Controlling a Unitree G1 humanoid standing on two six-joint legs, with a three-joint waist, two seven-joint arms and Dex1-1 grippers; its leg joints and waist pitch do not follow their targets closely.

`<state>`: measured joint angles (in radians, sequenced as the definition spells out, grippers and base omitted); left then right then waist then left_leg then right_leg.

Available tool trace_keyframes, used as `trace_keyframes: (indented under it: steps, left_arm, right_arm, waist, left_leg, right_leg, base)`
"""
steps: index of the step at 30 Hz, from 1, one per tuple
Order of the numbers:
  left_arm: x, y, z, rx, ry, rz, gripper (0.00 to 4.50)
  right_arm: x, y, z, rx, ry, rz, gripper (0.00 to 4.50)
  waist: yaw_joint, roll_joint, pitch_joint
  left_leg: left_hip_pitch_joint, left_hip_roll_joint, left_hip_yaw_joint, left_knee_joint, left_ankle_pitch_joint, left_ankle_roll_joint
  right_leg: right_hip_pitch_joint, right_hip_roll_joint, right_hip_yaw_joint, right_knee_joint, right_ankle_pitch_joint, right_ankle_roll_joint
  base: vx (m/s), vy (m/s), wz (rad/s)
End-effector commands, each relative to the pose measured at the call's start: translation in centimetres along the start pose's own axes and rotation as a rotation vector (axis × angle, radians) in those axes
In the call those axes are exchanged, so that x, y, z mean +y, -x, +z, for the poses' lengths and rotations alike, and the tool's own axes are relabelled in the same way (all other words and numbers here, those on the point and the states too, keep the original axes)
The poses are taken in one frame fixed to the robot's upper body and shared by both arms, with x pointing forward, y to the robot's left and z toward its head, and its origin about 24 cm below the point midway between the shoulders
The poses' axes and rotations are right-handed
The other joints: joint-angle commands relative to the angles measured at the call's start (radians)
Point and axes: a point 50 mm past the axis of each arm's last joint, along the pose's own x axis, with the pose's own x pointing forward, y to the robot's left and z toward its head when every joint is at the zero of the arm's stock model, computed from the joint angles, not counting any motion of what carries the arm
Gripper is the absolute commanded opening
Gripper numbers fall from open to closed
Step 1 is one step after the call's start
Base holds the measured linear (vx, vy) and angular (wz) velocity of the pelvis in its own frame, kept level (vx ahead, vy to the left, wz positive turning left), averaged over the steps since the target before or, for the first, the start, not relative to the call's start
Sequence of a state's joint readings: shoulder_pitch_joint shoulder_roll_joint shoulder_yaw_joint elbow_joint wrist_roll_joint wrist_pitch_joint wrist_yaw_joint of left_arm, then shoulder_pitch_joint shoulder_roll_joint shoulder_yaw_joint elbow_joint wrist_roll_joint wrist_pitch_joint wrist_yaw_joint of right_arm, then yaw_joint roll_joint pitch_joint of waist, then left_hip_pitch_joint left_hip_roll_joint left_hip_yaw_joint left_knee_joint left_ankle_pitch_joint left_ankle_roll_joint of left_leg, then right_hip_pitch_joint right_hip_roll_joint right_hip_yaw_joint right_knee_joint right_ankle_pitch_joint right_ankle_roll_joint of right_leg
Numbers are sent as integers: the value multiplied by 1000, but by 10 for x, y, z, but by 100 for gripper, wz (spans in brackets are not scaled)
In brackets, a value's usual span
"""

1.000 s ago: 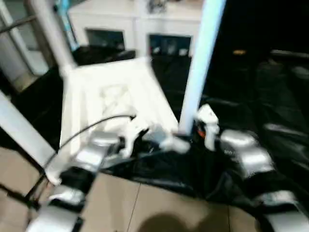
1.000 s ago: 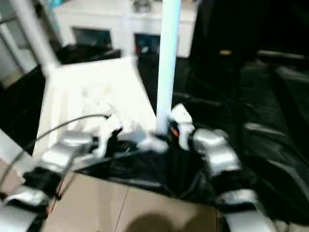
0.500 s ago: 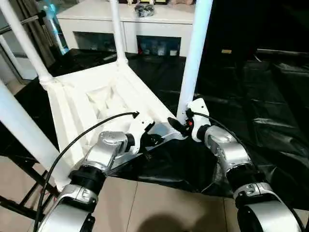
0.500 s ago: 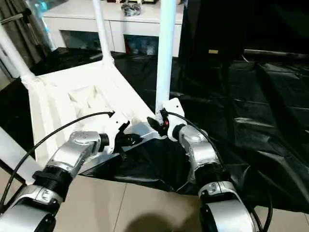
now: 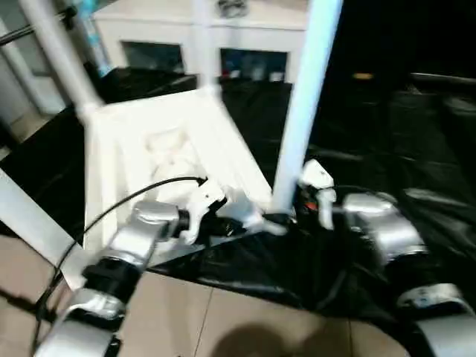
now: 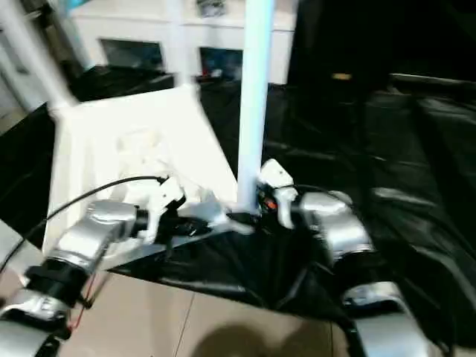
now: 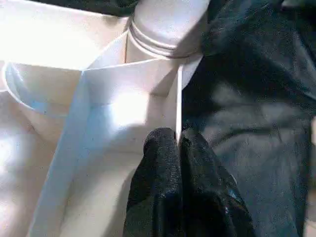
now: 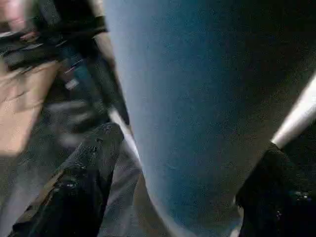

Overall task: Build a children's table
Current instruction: Rotate leg to tighten

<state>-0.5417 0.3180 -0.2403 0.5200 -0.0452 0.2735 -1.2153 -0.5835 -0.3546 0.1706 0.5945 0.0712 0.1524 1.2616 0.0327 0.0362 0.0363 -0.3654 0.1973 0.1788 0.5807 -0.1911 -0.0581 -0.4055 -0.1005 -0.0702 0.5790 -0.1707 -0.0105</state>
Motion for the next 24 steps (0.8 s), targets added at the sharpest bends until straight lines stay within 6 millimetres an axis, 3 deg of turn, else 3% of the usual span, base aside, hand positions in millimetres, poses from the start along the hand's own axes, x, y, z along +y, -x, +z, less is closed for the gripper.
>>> trace_keyframes:
  steps: [1, 3, 5, 10, 18, 20, 21, 23, 24]
  left_arm:
    - [-4, -2, 9, 5, -40, -83, 0]
    - [-4, -1, 9, 7, -41, -84, 0]
    - [-2, 1, 9, 17, -45, -86, 0]
    - [-1, 1, 9, 19, -47, -82, 0]
    - [1, -5, 10, -27, -14, -13, 0]
    - [2, -7, 11, -43, -3, 11, 0]
    - [4, -10, 14, -68, 19, 56, 0]
    - [5, -17, 17, -92, 40, 112, 0]
    - [5, -17, 17, -92, 40, 112, 0]
  right_arm:
    - [17, -10, -20, 122, -43, 181, 327]
    - [17, -9, -21, 128, -39, 183, 318]
    - [16, -7, -21, 143, -27, 186, 295]
    - [18, -10, -18, 125, -20, 196, 255]
    - [27, -16, -28, 116, -54, 183, 244]
    - [26, -18, -31, 113, -69, 137, 243]
    - [22, -24, -37, 111, -96, 22, 243]
    - [17, -34, -44, 99, -148, -142, 241]
    - [17, -34, -44, 99, -148, -142, 232]
  waist:
    - [8, -6, -69]
    - [11, -6, -66]
    - [21, -7, -61]
    - [21, -7, -56]
    - [26, -9, -58]
    - [26, -9, -54]
    - [24, -5, -47]
    - [10, -9, -39]
    - [6, -10, -40]
  left_leg:
    - [6, 29, 4, -46, -30, 172]
    - [4, 29, 4, -46, -25, 176]
    - [9, 33, 6, -52, -89, 138]
    - [12, 34, 6, -60, -182, 68]
    - [10, 33, 7, -57, -150, 70]
    - [12, 33, 7, -61, -182, 60]
    - [16, 33, 8, -65, -223, 43]
    - [20, 26, 0, -73, -323, -4]
    - [22, 26, -1, -74, -332, -12]
  right_leg:
    - [54, -34, 32, -24, 80, -324]
    - [54, -35, 31, -23, 82, -328]
    - [54, -36, 33, -33, -24, -311]
    - [54, -36, 36, -43, -145, -274]
    - [54, -34, 37, -40, -112, -269]
    - [53, -34, 36, -46, -163, -261]
    - [47, -36, 39, -54, -226, -248]
    - [46, -40, 36, -73, -432, -182]
    - [44, -39, 36, -76, -457, -170]
  base:
    - [69, -7, 1]
    - [28, -3, 0]
    - [0, 0, 0]
    - [0, 0, 0]
    - [0, 0, 0]
    - [0, 0, 0]
    - [0, 0, 0]
    - [0, 0, 0]
    - [0, 0, 0]
